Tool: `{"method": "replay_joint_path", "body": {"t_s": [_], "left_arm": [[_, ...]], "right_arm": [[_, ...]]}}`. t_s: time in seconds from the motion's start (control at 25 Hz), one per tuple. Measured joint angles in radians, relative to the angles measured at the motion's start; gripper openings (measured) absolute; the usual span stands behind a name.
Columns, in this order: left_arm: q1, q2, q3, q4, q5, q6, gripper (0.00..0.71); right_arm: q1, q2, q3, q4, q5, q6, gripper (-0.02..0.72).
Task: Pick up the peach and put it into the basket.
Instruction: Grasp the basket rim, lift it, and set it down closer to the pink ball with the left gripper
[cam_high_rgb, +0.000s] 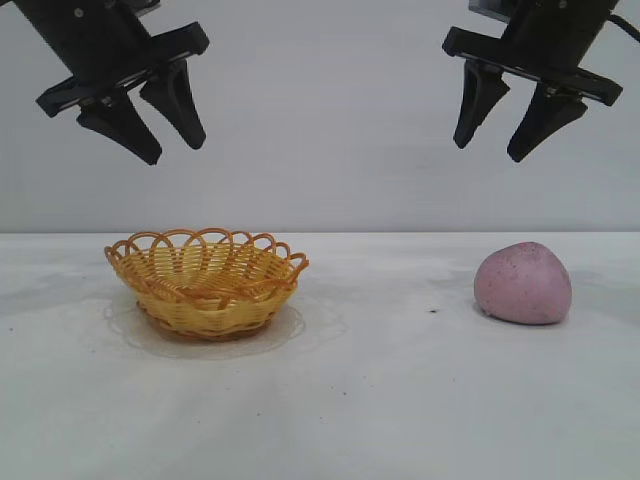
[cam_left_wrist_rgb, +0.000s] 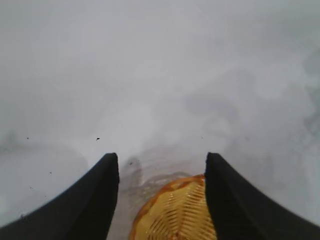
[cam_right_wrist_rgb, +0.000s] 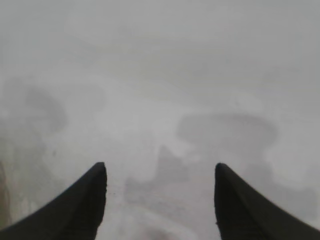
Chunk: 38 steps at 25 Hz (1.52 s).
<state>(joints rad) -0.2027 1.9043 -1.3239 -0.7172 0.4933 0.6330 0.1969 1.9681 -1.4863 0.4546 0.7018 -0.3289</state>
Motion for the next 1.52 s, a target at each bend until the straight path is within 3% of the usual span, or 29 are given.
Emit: {"method": "replay_joint_path", "body": {"t_s": [0.56, 1.0, 1.32, 1.52], "left_arm": [[0.0, 0.015, -0.162, 0.274, 0.265, 0.083, 0.389], [-0.002, 0.258, -0.465, 0.381, 0.618, 0.047, 0.389], [-0.046, 0.371, -0.605, 0.46, 0.713, 0.043, 0.389], [-0.068, 0.423, -0.616, 0.497, 0.719, 0.028, 0.389]], "right_arm": [[0.0, 0.0, 0.0, 0.0, 0.013, 0.0, 0.403], [0.0, 0.0, 0.0, 0.0, 0.016, 0.0, 0.403], [0.0, 0.0, 0.0, 0.0, 0.017, 0.0, 0.403], [0.0, 0.0, 0.0, -0.007, 0.018, 0.0, 0.403]]}}
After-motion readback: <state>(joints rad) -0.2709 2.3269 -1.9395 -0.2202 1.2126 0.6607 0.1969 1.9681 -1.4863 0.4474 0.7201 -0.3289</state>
